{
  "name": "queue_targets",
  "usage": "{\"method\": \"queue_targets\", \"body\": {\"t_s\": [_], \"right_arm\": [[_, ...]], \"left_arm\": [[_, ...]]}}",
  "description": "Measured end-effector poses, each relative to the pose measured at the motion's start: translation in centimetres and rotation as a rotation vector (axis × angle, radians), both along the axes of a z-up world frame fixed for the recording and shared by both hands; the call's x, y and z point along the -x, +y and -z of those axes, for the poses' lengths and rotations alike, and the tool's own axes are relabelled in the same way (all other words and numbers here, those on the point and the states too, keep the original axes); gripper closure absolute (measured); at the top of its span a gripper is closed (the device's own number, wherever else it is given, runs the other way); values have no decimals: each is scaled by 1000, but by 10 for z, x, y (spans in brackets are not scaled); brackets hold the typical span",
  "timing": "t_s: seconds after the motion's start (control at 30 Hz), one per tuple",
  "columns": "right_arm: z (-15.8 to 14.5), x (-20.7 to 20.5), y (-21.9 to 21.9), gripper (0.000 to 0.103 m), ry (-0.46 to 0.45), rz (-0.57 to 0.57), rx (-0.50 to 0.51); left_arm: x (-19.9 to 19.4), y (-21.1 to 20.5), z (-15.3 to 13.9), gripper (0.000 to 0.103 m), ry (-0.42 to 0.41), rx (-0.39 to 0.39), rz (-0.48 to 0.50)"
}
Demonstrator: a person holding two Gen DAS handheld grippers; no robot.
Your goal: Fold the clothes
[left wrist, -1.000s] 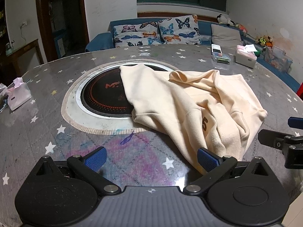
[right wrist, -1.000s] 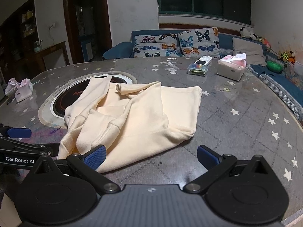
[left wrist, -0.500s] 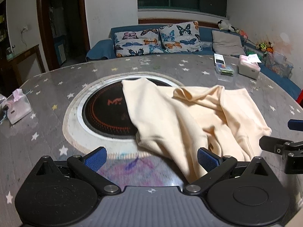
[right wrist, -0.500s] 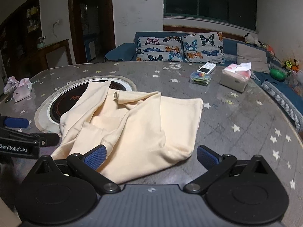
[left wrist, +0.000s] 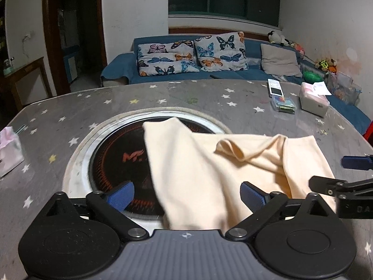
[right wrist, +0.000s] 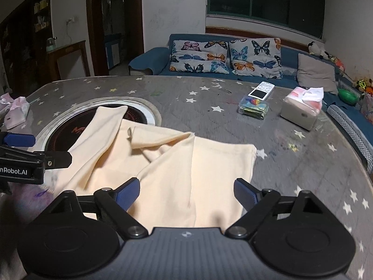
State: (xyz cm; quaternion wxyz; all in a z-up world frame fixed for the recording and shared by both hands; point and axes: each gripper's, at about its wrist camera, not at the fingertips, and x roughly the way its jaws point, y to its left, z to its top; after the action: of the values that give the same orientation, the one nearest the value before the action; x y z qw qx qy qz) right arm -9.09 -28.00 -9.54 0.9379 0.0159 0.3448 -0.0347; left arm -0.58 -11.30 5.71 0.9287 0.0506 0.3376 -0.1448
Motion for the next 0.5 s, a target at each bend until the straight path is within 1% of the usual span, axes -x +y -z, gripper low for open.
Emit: {"method": "queue_targets", "body": {"t_s": [0.13, 0.2, 0.23, 0.27, 0.4, 0.47, 0.5], "right_arm": [[4, -25, -9, 24, 23, 4, -28], [6, -37, -13, 26, 33, 6, -42], [7, -43, -15, 30, 38, 7, -49], [7, -49, -17, 33, 42, 7, -56], [12, -70, -25, 38, 58, 15, -86], [16, -78, -27, 47, 69, 13, -100], [18, -83, -28, 48, 75, 12, -107]], "left_arm": [[-18, -11, 3, 11, 13, -3, 20], [-27, -17, 5, 12, 16, -5, 34], [-32, -20, 7, 13, 21, -5, 38], [-37, -22, 8, 17, 26, -6, 43], [-56, -31, 15, 22, 45, -9, 56], [-64, -34, 19, 29, 58, -6, 61], [-67, -34, 21, 30, 67, -6, 62]]}}
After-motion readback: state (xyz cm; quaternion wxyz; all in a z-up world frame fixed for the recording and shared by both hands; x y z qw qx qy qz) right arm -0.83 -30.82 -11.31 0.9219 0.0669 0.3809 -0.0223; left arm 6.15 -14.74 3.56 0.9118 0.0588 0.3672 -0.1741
